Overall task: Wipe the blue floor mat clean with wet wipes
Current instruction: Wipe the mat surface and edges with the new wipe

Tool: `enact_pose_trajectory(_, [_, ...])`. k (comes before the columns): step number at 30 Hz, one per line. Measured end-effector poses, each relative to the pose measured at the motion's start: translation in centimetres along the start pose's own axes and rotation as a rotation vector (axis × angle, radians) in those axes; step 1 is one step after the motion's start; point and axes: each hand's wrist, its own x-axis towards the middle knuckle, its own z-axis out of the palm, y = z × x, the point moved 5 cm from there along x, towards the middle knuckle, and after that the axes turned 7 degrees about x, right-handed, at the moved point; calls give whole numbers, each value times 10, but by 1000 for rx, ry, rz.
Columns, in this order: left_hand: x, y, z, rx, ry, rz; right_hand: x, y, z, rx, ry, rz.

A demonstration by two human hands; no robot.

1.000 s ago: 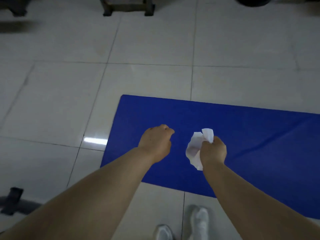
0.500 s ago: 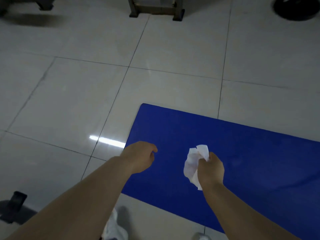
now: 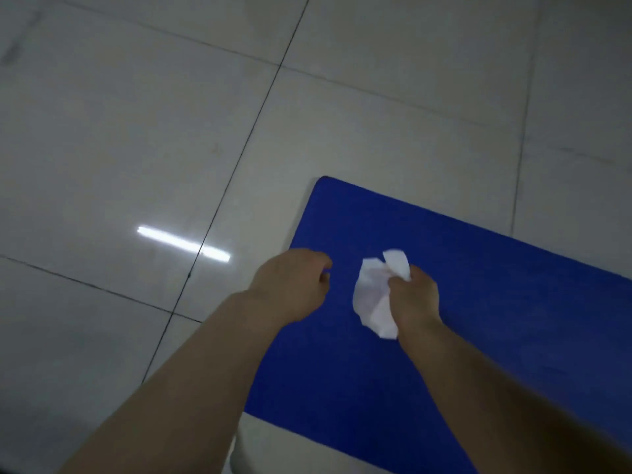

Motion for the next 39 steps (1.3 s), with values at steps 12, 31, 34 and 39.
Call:
enact_pose_trajectory(12, [188,-60,64,284,10,146,187,34,91,113,35,-217])
enact_pose_trajectory(31, [241,-127,149,-24,609,392,230,49,42,284,463,-548])
enact_pose_trajectory(34, [252,-124,180,42,550,367,263,23,54,25,527,-707])
enact_pose_trajectory(39, [256,-133,202,39,618,400,332,26,122,-342,386,-550])
